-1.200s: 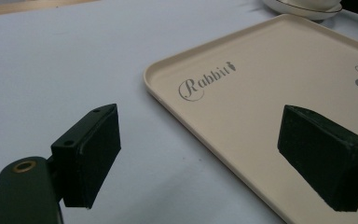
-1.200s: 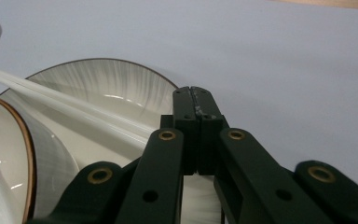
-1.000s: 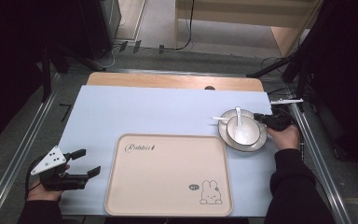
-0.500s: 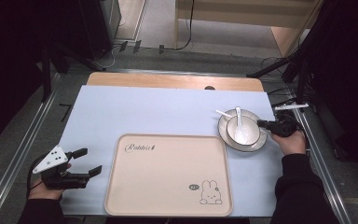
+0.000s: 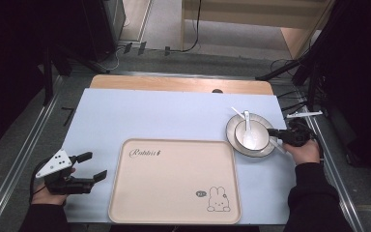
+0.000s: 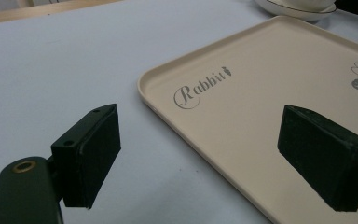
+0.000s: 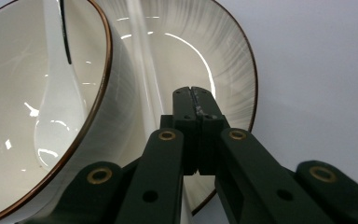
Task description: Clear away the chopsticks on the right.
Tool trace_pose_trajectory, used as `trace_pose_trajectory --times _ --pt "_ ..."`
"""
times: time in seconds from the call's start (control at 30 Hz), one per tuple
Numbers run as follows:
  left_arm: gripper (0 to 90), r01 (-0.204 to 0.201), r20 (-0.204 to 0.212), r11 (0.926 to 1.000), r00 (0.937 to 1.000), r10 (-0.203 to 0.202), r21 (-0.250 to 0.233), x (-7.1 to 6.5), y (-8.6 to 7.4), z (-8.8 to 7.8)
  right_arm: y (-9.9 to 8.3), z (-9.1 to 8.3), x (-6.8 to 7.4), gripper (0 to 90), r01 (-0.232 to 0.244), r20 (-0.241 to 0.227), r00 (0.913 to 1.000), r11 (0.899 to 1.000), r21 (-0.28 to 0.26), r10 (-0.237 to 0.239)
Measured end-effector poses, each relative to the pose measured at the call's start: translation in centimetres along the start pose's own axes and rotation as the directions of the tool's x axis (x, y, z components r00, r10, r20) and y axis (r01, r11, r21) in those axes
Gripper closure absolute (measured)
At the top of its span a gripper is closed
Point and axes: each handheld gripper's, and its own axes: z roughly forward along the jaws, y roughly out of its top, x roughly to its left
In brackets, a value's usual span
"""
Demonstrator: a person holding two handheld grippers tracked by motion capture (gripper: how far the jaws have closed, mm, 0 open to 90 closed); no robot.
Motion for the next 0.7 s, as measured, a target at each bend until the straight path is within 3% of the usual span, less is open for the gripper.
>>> trace_pose_trajectory --times 0.1,0.23,0.3,0.4,0.53,0.7 --pt "13.5 -0.003 0.001 1.0000 1.0000 0.003 0.002 0.0 0.0 0.0 0.0 -0.2 0.0 83.4 0.004 -0.002 1.0000 1.000 -0.012 -0.005" --pt "13.4 0.000 -0.001 1.0000 1.0000 0.000 0.001 0.0 0.0 -0.1 0.2 -1.2 0.1 69.5 0.021 0.025 0.9995 0.997 -0.073 -0.019" --pt "13.5 0.000 -0.001 1.0000 1.0000 0.000 0.002 0.0 0.0 -0.1 0.2 -1.7 0.1 58.6 0.043 0.051 0.9980 0.994 -0.098 -0.038" --pt "13.5 0.000 -0.001 1.0000 1.0000 0.000 0.004 0.0 0.0 -0.1 0.0 -2.0 0.2 50.2 0.058 0.063 0.9967 0.992 -0.110 -0.052" --pt "13.4 0.003 -0.002 1.0000 1.0000 -0.003 0.003 0.0 0.1 -0.1 -0.4 -1.9 0.3 48.5 0.081 0.062 0.9952 0.993 -0.087 -0.076" --pt "13.5 0.001 -0.001 1.0000 1.0000 -0.001 0.002 0.0 0.1 -0.1 -0.5 -1.3 0.6 55.3 0.106 0.050 0.9933 0.994 -0.038 -0.104"
